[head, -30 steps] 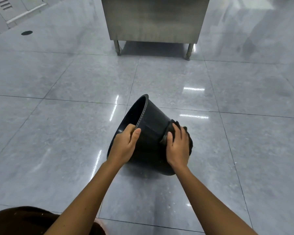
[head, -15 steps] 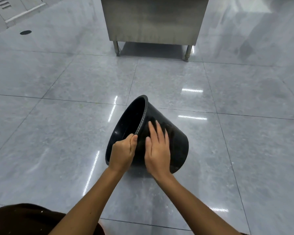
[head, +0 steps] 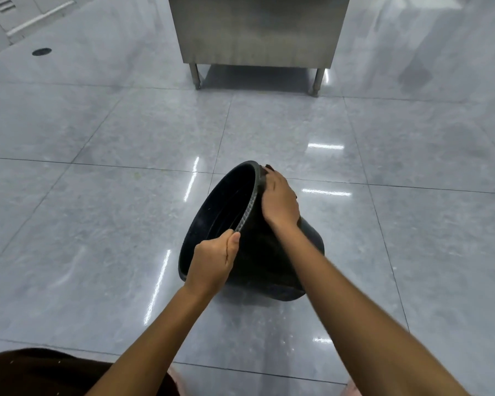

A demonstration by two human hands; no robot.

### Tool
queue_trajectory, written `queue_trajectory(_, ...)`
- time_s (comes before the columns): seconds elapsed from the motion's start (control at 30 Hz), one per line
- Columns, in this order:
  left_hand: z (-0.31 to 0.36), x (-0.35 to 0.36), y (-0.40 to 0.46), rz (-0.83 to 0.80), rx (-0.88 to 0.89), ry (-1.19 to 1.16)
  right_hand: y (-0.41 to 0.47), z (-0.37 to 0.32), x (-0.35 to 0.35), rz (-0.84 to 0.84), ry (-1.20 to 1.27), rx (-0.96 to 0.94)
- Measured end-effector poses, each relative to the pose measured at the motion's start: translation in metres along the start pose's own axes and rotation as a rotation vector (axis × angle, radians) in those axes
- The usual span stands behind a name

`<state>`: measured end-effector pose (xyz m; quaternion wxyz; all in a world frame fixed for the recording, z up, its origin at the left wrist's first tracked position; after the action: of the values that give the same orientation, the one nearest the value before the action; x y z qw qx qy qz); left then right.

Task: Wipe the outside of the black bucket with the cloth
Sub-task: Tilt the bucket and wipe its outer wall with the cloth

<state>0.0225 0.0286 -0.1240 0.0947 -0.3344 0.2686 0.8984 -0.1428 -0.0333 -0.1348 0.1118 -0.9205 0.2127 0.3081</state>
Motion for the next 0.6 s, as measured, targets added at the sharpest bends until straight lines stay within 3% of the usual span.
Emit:
queue_trajectory(0.1,-0.002,0.001,0.006,-0.001,-0.043,0.006,-0.067,0.006,0.0,0.204,-0.043,-0.274)
queue_trajectory(0.17,-0.001,0.003,0.009,-0.026,-0.056,-0.001,-0.091,0.036,0.006,0.244,-0.114,-0.285)
queue_trajectory(0.33,0.0,0.001,0.014,-0.011,-0.12,-0.029,-0.1,0.129,0.003,0.261,-0.099,0.058)
queue_trajectory(0.47,0.006,0.002,0.018,-0.008,-0.127,-0.05,-0.068,0.122,-0.014,0.223,-0.005,0.365)
queue_trajectory(0.5,0.005,0.002,0.018,-0.011,-0.142,-0.054,-0.058,0.103,-0.016,0.207,0.012,0.328)
queue_trajectory(0.6,0.006,0.002,0.024,-0.019,-0.128,-0.026,-0.052,0.034,-0.01,0.164,-0.033,-0.051)
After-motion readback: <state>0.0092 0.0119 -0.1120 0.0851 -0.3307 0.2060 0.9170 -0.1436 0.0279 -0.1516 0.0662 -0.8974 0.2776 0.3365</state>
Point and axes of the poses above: each hand's wrist, its own y-axis towards the middle knuckle, its own x-axis out of the palm, z = x × y, the point moved 6 cm from there along y, towards the middle knuckle, and after that the axes turned 3 degrees about -y, right-handed, at the moved point
